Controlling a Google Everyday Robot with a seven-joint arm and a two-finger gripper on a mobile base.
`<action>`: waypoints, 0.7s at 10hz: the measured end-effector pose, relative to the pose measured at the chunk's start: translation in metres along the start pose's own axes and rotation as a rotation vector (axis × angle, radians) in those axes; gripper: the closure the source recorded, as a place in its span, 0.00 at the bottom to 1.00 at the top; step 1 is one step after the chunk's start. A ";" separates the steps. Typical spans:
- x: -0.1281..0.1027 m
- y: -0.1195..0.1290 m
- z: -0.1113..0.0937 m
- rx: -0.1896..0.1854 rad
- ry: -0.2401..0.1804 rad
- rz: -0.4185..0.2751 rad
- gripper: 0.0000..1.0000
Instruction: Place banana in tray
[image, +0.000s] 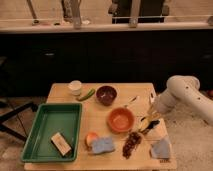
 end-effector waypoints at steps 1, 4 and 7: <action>0.001 0.001 -0.001 0.001 -0.002 0.005 0.84; 0.002 0.002 -0.003 0.003 -0.002 0.012 1.00; 0.004 0.005 -0.006 0.002 0.003 0.016 1.00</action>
